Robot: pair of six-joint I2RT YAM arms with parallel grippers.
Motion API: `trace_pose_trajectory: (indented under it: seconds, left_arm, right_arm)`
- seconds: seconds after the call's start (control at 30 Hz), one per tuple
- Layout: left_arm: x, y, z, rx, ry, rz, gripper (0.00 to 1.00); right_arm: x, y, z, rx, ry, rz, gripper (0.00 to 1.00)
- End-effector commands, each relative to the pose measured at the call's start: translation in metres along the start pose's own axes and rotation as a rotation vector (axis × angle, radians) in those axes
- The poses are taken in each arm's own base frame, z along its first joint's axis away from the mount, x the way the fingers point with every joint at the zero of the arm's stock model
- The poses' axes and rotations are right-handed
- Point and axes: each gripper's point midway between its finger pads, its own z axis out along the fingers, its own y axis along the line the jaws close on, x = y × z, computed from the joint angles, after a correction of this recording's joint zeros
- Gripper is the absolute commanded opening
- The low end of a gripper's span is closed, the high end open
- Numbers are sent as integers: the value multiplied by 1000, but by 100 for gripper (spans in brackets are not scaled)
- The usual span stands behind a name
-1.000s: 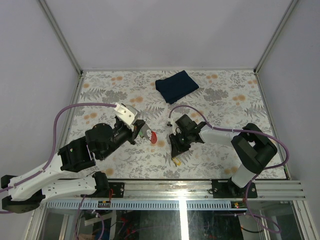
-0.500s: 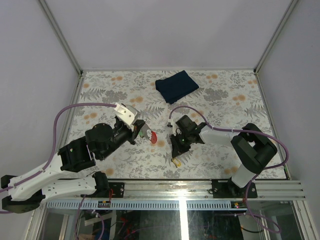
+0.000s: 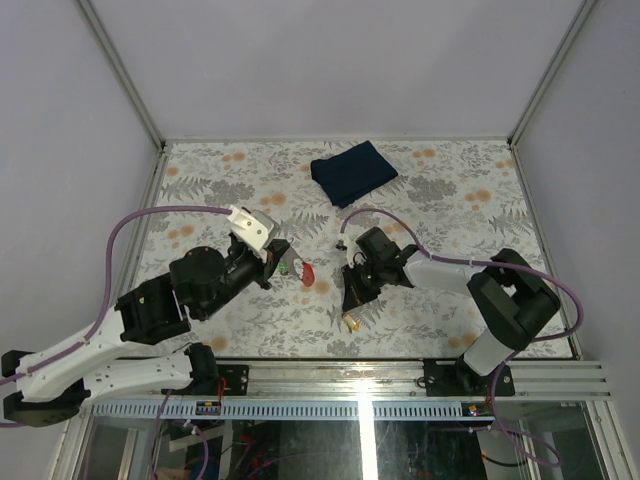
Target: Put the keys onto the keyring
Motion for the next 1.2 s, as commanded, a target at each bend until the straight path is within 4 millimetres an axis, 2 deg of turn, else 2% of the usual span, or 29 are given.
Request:
trace_pose_trajectory:
  seconds: [0.0, 0.23, 0.33, 0.47, 0.63, 0.87, 1.0, 1.17]
  left_arm:
    - [-29, 3, -7, 1, -97, -55, 0]
    - [-35, 0, -7, 14, -122, -63, 0]
    - [-38, -1, -6, 18, -133, -65, 0]
    - [-44, -3, -4, 28, -147, -54, 0]
    - [-55, -12, -3, 83, -175, -10, 0]
    - [-72, -38, -9, 239, -265, 89, 0]
    - [-76, -49, -9, 304, -279, 140, 0]
    - [-82, -48, -2, 283, -271, 186, 0]
  right_arm:
    - [-39, 21, -38, -69, -188, -98, 0]
    - [-72, 43, -90, -78, -409, -253, 0]
    - [-87, 57, -117, -81, -546, -330, 0]
    - [-102, 84, -164, -102, -765, -458, 0]
    - [-108, 112, -210, -126, -951, -623, 0]
    - [-108, 158, -270, -185, -1140, -828, 0]
    - [-107, 175, -290, -198, -1155, -900, 0]
    - [-98, 188, -303, -225, -1217, -1014, 0]
